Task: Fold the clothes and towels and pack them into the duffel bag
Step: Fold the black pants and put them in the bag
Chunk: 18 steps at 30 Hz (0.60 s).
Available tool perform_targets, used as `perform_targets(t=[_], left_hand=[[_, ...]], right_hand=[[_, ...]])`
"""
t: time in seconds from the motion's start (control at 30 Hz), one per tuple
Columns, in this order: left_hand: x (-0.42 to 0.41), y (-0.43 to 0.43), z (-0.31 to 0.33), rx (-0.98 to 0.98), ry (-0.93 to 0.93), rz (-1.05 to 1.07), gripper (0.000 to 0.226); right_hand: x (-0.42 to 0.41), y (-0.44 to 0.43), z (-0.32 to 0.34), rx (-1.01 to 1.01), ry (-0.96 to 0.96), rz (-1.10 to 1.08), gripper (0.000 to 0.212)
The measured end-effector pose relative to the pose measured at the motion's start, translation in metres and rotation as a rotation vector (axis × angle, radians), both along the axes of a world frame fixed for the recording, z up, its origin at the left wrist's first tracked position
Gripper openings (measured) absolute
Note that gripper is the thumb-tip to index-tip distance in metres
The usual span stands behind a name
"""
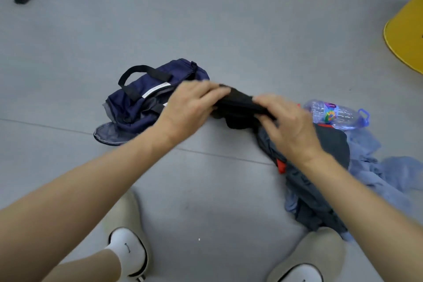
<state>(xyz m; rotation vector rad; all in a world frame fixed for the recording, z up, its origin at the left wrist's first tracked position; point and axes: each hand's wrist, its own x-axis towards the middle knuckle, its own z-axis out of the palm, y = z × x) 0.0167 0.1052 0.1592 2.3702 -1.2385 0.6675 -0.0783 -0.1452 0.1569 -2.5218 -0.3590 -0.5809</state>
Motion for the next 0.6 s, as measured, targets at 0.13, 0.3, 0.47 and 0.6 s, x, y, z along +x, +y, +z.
perform_targets(t=[0.13,0.3,0.47,0.6], left_hand=[[-0.054,0.025,-0.1,0.181,0.184,-0.041,0.041],[-0.131,0.043,-0.216,0.433,0.47,-0.046,0.068],[-0.171,0.047,-0.266,0.489,0.699,0.005,0.047],[-0.15,0.035,-0.266,0.298,0.923,0.173,0.044]], right_hand=[[-0.051,0.012,-0.093,-0.042,0.232,0.017,0.045],[-0.113,0.034,-0.189,-0.028,0.672,-0.05,0.046],[-0.146,0.047,-0.241,-0.011,1.006,0.001,0.045],[-0.124,0.042,-0.253,0.072,1.01,-0.103,0.04]])
